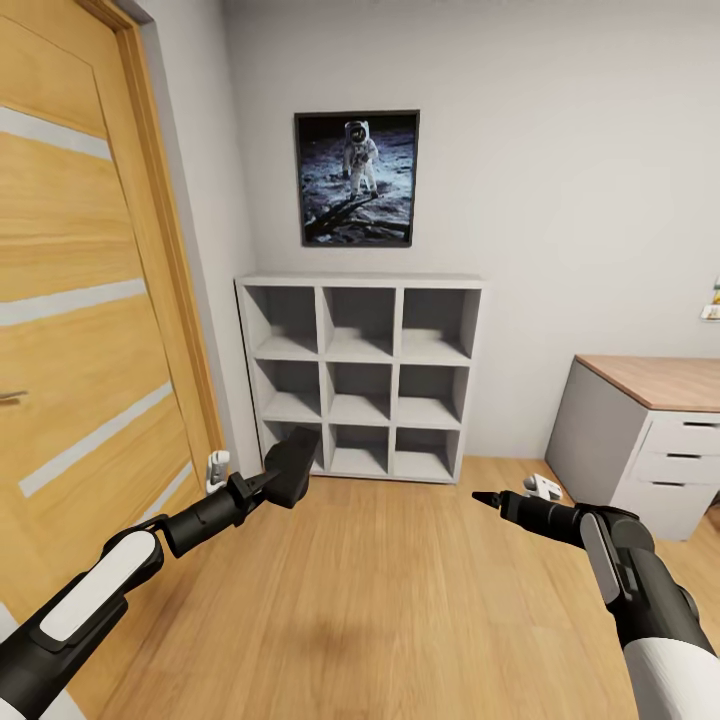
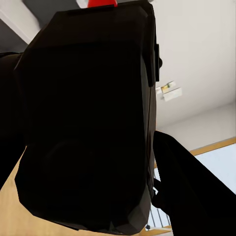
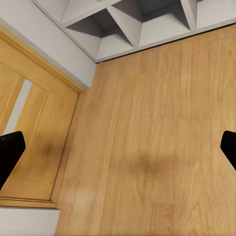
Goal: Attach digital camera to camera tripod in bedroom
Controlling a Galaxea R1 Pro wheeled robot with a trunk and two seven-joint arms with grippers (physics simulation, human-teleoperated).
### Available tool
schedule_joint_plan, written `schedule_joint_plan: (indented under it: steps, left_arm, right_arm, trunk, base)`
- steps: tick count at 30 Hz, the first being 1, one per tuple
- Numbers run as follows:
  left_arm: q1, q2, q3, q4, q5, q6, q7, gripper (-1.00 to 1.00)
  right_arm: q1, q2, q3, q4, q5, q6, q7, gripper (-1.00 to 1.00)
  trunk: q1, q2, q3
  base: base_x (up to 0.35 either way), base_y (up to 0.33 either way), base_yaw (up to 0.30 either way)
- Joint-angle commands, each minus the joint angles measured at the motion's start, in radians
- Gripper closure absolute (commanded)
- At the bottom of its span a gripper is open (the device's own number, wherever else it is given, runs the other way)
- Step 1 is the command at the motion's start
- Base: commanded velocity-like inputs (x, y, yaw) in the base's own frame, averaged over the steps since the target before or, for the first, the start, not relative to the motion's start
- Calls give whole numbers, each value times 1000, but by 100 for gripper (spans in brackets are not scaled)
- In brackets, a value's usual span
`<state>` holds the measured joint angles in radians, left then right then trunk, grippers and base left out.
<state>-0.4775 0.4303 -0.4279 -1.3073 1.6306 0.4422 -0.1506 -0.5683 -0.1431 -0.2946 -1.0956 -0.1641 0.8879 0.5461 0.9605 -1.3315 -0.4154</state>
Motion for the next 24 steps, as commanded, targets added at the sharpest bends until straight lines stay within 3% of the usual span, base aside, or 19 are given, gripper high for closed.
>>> schedule_joint_plan:
  steps: [1, 24]
  left_arm:
    - [-1, 1, -2, 0, 6, 2, -4, 100]
    - [-1, 1, -2, 1, 6, 3, -4, 100]
  right_arm:
    - [-1, 0, -2, 0, -5, 7, 0, -100]
    - [-1, 0, -2, 0, -5, 8, 0, -100]
  trunk:
    - [-4, 7, 2]
    - [-92, 168, 74]
  base:
    - [0, 0, 0]
    - [0, 0, 0]
